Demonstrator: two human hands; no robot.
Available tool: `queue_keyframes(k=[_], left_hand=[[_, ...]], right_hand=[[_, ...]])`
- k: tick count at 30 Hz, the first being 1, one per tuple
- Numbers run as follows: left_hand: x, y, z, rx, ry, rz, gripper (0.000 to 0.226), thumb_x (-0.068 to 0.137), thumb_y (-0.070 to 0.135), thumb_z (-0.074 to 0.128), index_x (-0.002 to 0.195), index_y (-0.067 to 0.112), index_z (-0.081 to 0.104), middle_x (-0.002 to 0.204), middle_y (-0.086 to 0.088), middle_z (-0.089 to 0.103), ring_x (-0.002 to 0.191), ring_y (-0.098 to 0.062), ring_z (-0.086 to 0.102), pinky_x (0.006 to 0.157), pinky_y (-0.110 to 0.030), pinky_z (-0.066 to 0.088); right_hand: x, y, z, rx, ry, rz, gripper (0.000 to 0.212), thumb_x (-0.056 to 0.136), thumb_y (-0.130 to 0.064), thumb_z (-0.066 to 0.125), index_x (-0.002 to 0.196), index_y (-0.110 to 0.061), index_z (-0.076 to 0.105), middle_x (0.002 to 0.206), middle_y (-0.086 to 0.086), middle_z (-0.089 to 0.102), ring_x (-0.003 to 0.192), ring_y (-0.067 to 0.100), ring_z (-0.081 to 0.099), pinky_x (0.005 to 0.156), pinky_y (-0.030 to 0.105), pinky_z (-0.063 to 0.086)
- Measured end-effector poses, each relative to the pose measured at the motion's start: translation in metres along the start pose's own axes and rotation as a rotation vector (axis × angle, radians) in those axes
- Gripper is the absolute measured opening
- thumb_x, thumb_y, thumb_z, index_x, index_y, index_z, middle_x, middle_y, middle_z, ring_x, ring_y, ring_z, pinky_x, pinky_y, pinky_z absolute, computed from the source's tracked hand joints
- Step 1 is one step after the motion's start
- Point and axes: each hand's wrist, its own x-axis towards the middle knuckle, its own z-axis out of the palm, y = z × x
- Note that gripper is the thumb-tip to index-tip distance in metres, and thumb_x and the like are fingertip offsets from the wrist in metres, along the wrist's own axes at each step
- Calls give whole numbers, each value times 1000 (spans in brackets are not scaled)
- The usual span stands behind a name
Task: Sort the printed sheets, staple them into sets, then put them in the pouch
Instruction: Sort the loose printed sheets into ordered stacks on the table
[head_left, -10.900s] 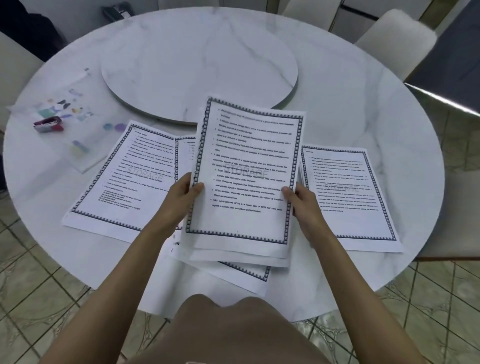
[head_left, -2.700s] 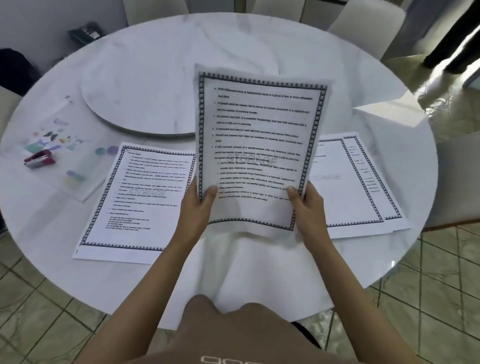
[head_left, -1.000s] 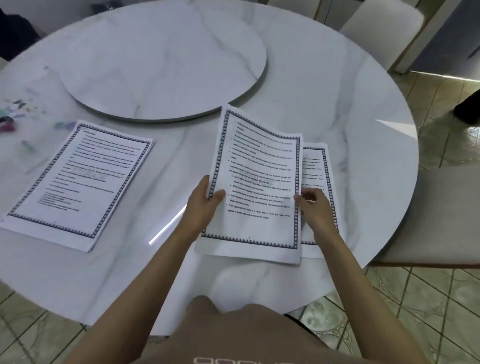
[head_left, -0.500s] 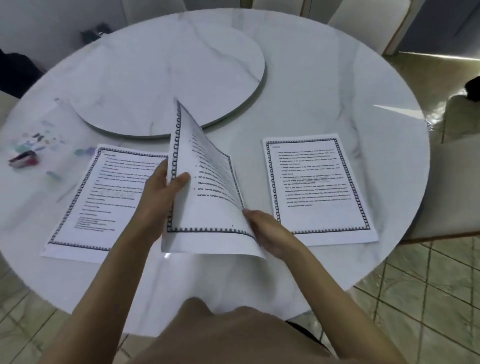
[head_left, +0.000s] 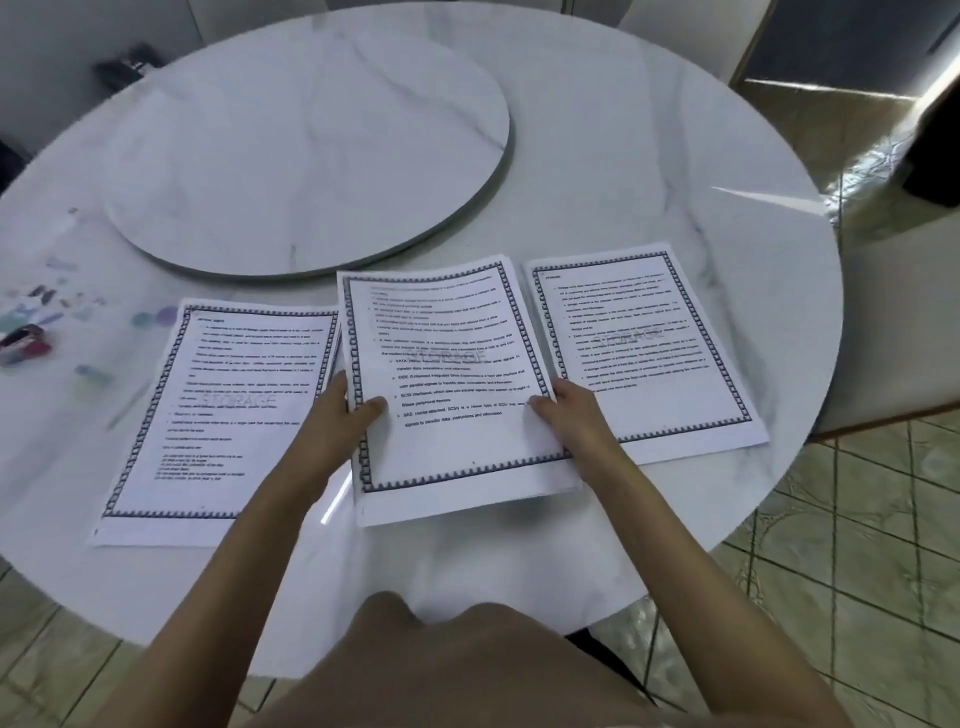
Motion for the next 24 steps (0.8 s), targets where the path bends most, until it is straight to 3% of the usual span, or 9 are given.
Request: queue_keyframes(k=[2,7,9,13,16,18,20,22,24], left_hand=[[-1,-5,2,-25,19,-16,37,95,10,46,131,14,43,118,-2,56,105,-21,55,83,-30,44],[5,11,-4,-13,162,170,36,93,8,49,127,17,46,115,5,57,106,-17,55,93,-33,45],[6,21,-5,-27,229,286,27,92,8,51,115,22,48,104,9,60,100,-14,59,89,-33,49],[0,27,4,-109,351,459,26,92,4,49,103,27,48,95,16,58,84,8,58,78,-16,50],[-2,8,17,-128,375,412,32,92,9,51,124,13,46,109,6,58,102,-8,57,88,-25,47],[-4,-10,26,-92,341,348,39,90,17,51,128,14,42,113,6,58,105,-13,56,89,-26,46],[-8,-23,33,-53,277,284,31,92,16,51,122,21,43,105,13,58,96,-7,57,80,-11,44],[-13,-29,38,-17,229,250,24,95,12,48,113,27,39,95,23,54,84,10,54,67,2,38],[-13,-29,39,6,223,239,23,96,14,45,115,27,41,89,24,51,77,13,53,70,-1,39]], right_hand=[[-5,-3,4,-99,98,-74,25,92,-11,50,115,-6,59,113,7,64,103,21,58,84,24,41],[-19,-29,9,-25,260,-364,15,94,-10,47,105,-9,57,93,2,62,81,5,54,66,2,38],[-22,-40,9,48,309,-490,12,95,-11,48,104,-12,56,84,-5,59,72,-8,50,66,3,37],[-30,-49,8,216,290,-622,8,95,-10,49,99,-16,53,80,-11,54,73,-3,49,72,10,40],[-32,-39,14,250,250,-598,13,95,-14,49,94,-26,52,87,-7,57,84,8,53,80,23,45],[-31,-23,19,226,223,-511,15,96,-14,48,94,-29,52,91,-9,59,88,7,56,87,26,46],[-31,-4,26,180,216,-414,10,96,-18,48,100,-25,54,95,-9,61,92,5,57,92,29,46],[-34,9,31,159,238,-360,12,97,-23,48,106,-20,55,96,-5,62,91,4,56,90,26,45],[-37,14,34,148,249,-354,8,97,-23,47,100,-19,53,87,3,60,79,3,53,80,23,44]])
